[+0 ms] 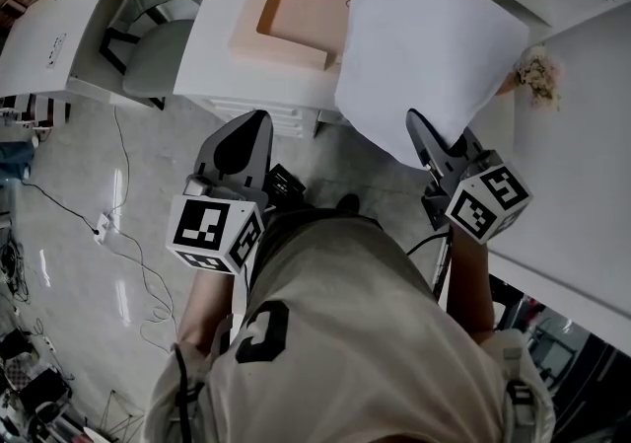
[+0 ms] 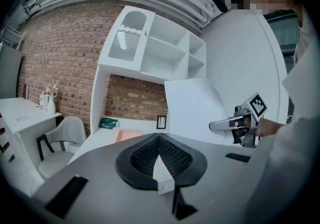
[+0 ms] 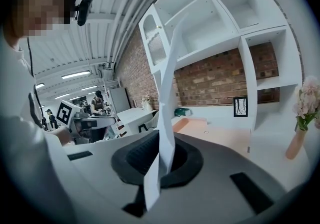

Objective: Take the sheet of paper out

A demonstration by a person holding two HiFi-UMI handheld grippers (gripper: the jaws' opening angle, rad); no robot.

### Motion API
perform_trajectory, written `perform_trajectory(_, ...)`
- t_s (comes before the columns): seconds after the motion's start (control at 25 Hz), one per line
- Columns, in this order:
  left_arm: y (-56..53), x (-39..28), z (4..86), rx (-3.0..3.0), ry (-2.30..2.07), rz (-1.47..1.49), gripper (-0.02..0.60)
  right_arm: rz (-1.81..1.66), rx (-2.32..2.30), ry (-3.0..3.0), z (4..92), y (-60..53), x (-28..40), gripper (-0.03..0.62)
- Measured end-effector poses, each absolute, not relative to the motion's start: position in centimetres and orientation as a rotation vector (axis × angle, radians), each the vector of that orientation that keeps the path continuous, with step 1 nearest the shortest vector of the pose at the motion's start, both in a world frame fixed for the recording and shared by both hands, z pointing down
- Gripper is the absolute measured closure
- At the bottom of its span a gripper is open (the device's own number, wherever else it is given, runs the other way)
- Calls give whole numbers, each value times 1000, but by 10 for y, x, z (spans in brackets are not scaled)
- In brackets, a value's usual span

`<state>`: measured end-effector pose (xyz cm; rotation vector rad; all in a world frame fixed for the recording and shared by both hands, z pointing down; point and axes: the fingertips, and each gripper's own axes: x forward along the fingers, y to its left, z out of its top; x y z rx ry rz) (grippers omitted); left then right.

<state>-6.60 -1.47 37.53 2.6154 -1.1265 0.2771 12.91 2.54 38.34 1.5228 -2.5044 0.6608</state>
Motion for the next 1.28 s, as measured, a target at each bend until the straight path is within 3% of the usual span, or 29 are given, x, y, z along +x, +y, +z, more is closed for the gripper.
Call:
perform_trajectory(0.56, -11, -47, 383, 2649, -1048, 324, 565, 708, 1658, -2401, 396, 39, 163, 566)
perform_trajectory(1.28, 18, 64, 386, 2746, -858, 431, 565, 706, 1920, -2258, 403, 109, 283, 566)
